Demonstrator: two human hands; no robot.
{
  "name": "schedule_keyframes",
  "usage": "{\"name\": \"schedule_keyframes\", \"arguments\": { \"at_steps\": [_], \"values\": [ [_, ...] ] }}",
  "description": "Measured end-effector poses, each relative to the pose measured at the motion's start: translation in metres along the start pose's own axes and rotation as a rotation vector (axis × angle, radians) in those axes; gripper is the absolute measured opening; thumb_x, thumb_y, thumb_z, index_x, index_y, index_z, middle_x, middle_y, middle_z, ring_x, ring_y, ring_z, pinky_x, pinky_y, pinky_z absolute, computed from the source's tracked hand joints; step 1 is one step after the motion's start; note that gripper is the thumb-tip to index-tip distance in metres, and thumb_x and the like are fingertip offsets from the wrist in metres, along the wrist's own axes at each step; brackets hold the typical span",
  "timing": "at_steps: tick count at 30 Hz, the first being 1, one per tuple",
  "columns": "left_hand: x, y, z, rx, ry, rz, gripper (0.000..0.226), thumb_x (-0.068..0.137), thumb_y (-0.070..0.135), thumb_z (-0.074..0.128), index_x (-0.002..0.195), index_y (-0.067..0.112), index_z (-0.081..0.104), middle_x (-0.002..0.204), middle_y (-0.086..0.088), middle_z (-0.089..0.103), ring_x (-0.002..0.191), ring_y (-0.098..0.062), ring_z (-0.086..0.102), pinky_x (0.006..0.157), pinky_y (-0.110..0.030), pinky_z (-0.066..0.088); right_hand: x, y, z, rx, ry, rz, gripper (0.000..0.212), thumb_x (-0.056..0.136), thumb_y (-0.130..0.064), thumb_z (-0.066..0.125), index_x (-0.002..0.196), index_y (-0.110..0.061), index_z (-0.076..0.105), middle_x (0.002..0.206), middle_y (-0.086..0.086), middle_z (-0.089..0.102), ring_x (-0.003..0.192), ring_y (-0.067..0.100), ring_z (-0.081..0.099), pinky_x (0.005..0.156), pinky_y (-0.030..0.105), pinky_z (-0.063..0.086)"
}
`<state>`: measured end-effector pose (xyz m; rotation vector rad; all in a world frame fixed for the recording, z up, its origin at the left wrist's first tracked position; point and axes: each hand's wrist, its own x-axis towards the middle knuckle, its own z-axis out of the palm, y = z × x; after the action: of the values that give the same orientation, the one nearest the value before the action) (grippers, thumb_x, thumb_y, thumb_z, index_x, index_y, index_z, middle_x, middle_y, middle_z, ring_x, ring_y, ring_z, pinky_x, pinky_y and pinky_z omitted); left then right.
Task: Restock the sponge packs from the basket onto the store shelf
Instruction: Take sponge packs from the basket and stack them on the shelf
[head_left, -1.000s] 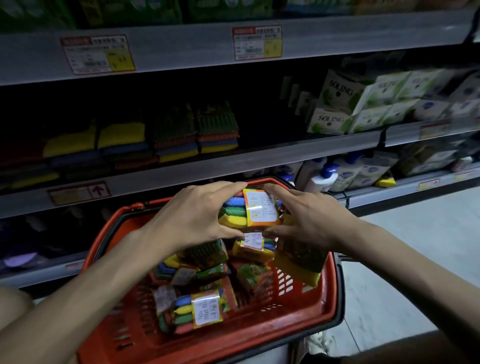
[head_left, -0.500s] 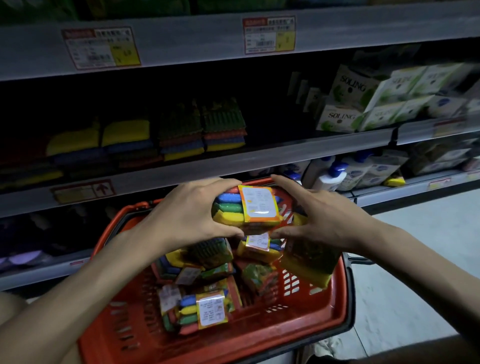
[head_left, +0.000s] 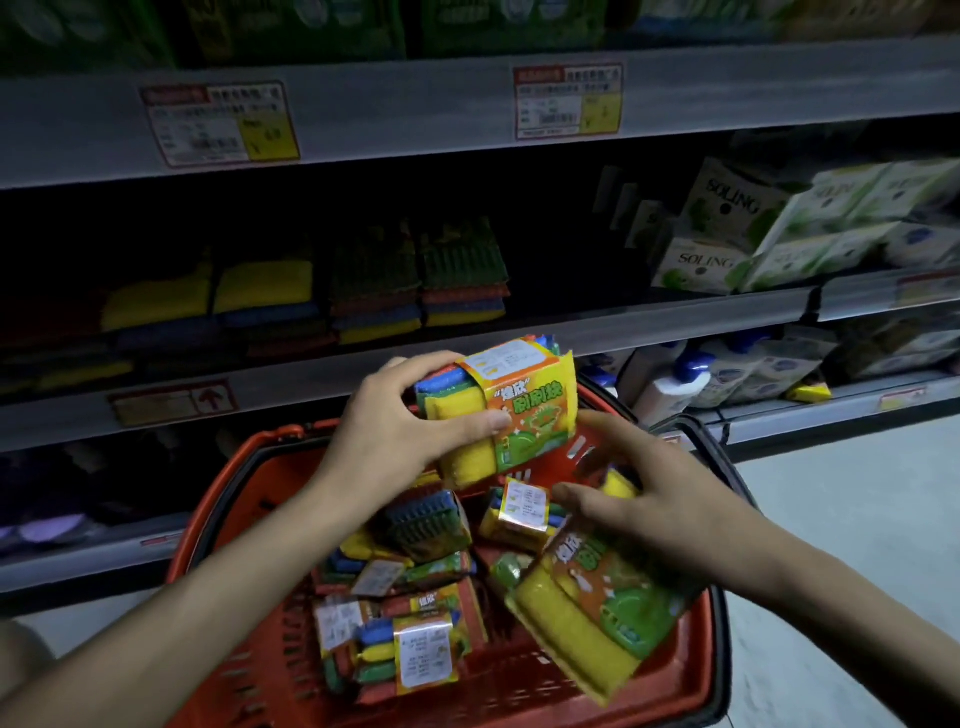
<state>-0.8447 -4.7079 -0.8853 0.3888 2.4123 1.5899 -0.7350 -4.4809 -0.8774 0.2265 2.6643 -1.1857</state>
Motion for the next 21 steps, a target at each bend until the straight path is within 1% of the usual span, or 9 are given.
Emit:
{"name": "schedule_keyframes", "arguments": {
  "at_steps": [2,5,6,7,9,11,13,16,21],
  "values": [
    [0.001,0.0,0.003,-0.107,-0.005,-0.075,0.052,0.065,0.035,0.091,0.114,0.027,0.073,0.101,0.006,0.076,0.084,0.002,0.072,0.065,-0.012,0.054,0.002,-0.003,0.002,0.168,0.028,0.064,0.052,0.077,-0.06,0.077,0.122,-0.06,0.052,0.108,-0.028,0.071,0.097,-0.007,0.068,0.094,0.029,0.055],
    [0.002,0.0,0.007,-0.275,0.011,-0.158,0.038,0.072,0.029,0.088,0.107,0.029,0.072,0.088,0.016,0.079,0.077,0.001,0.074,0.059,-0.01,0.052,0.002,-0.007,0.004,0.301,0.071,0.157,0.078,0.064,-0.073,0.079,0.133,-0.044,0.052,0.117,-0.017,0.071,0.097,0.003,0.072,0.094,0.037,0.057],
    [0.003,0.0,0.008,-0.326,0.016,-0.183,0.038,0.073,0.031,0.087,0.108,0.027,0.072,0.089,0.014,0.079,0.08,0.0,0.074,0.062,-0.011,0.053,0.002,-0.009,0.005,0.319,0.076,0.171,0.087,0.059,-0.077,0.076,0.134,-0.04,0.054,0.118,-0.016,0.07,0.098,0.005,0.072,0.094,0.037,0.057],
    [0.002,0.001,0.009,-0.375,0.015,-0.213,0.041,0.073,0.034,0.086,0.11,0.025,0.072,0.093,0.011,0.08,0.086,-0.004,0.075,0.069,-0.014,0.056,0.001,-0.011,0.006,0.338,0.074,0.168,0.088,0.058,-0.077,0.077,0.134,-0.039,0.056,0.116,-0.017,0.07,0.096,0.004,0.073,0.093,0.036,0.057],
    [0.003,-0.002,0.012,-0.443,-0.009,-0.269,0.051,0.071,0.042,0.088,0.115,0.021,0.073,0.103,0.002,0.08,0.1,-0.016,0.075,0.092,-0.032,0.058,-0.002,-0.016,0.008,0.387,0.07,0.112,0.073,0.065,-0.07,0.082,0.129,-0.044,0.059,0.104,-0.021,0.072,0.092,0.002,0.073,0.092,0.036,0.057],
    [0.003,-0.003,0.016,-0.476,-0.018,-0.306,0.06,0.069,0.049,0.09,0.118,0.02,0.072,0.108,-0.001,0.079,0.104,-0.02,0.074,0.103,-0.044,0.054,-0.004,-0.019,0.01,0.391,0.085,0.061,0.062,0.068,-0.069,0.08,0.123,-0.05,0.06,0.104,-0.023,0.073,0.096,0.001,0.072,0.096,0.039,0.055],
    [0.003,-0.002,0.022,-0.499,-0.016,-0.318,0.058,0.071,0.048,0.088,0.119,0.019,0.071,0.108,-0.001,0.079,0.103,-0.018,0.074,0.104,-0.044,0.053,-0.005,-0.019,0.012,0.395,0.099,0.027,0.067,0.067,-0.068,0.073,0.13,-0.049,0.06,0.113,-0.021,0.073,0.103,0.0,0.07,0.101,0.043,0.053],
    [0.005,0.004,0.031,-0.54,-0.029,-0.32,0.054,0.075,0.045,0.083,0.12,0.018,0.07,0.108,-0.003,0.079,0.101,-0.02,0.075,0.102,-0.044,0.055,-0.007,-0.018,0.014,0.43,0.096,-0.027,0.065,0.077,-0.06,0.072,0.138,-0.053,0.054,0.123,-0.023,0.07,0.112,0.0,0.067,0.105,0.045,0.05],
    [0.011,0.013,0.04,-0.562,-0.075,-0.262,0.055,0.076,0.046,0.079,0.122,0.019,0.069,0.111,-0.002,0.078,0.106,-0.019,0.074,0.103,-0.043,0.054,-0.006,-0.014,0.012,0.479,0.127,-0.08,0.066,0.079,-0.055,0.075,0.137,-0.067,0.046,0.127,-0.031,0.065,0.119,0.0,0.064,0.108,0.045,0.048]
  ]
}}
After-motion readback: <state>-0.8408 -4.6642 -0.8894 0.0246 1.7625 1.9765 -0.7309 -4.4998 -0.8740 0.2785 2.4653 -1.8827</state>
